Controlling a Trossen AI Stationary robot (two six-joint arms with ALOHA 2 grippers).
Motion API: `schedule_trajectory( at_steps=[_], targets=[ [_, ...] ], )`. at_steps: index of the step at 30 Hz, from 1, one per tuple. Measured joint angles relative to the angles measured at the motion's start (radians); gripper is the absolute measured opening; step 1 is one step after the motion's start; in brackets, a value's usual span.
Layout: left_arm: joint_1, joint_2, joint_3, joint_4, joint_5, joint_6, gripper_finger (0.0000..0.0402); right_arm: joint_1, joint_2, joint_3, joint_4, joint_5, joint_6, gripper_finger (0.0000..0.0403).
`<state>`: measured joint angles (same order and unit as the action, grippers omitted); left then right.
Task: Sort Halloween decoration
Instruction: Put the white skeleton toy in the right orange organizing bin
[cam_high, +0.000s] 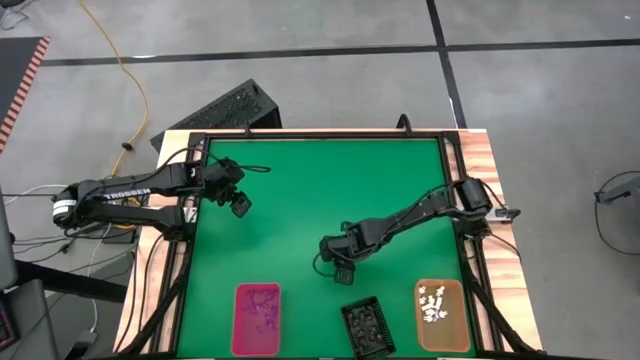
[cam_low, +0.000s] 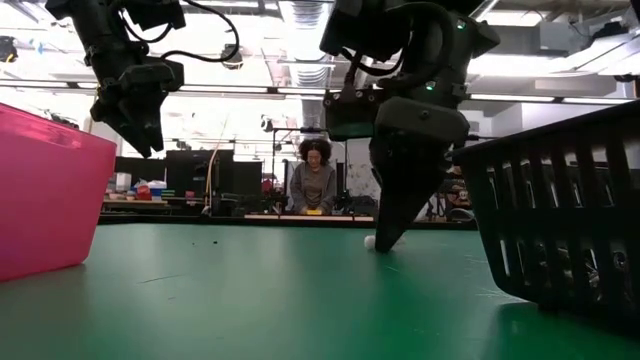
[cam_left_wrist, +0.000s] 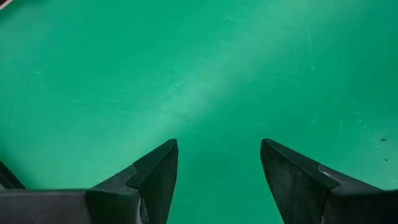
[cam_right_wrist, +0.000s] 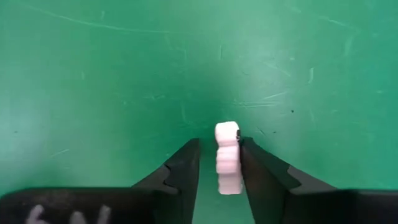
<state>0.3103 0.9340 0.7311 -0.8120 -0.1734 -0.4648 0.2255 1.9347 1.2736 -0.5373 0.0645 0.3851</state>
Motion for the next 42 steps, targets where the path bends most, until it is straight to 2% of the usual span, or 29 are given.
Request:
schedule_trajectory(
  at_steps=[8,12,16,21,26,32,37,42],
  targets=[
    [0.000,0.000,0.000,0.000,-0.018,0.007,0.0219,-0.019,-0.006,-0.001,-0.010,-0.081,0.007,0.0045],
    [0.000,0.000,0.000,-0.001,-0.022,0.012,0.0219,-0.011,-0.034,-0.002,-0.033,-0.087,0.029,0.0045],
    [0.000,0.000,0.000,0.000,-0.022,0.014,0.0219,0.012,-0.142,-0.002,-0.073,-0.084,0.083,0.0045],
    [0.000,0.000,0.000,0.006,-0.050,0.014,0.0219,0.090,-0.330,-0.001,-0.202,0.028,0.202,0.0045],
    [0.000,0.000,0.000,0.037,-0.049,-0.005,0.0219,0.237,-0.473,-0.001,-0.439,0.081,0.454,0.0044],
    [0.000,0.000,0.000,0.070,-0.048,-0.032,0.0219,0.482,-0.542,-0.001,-0.632,0.065,0.857,0.0044],
    [0.000,0.000,0.000,0.071,-0.043,-0.054,0.0219,0.697,-0.545,-0.001,-0.701,0.052,1.165,0.0044],
    [0.000,0.000,0.000,0.071,-0.043,-0.089,0.0219,0.847,-0.514,-0.002,-0.704,0.047,1.384,0.0044]
  ],
)
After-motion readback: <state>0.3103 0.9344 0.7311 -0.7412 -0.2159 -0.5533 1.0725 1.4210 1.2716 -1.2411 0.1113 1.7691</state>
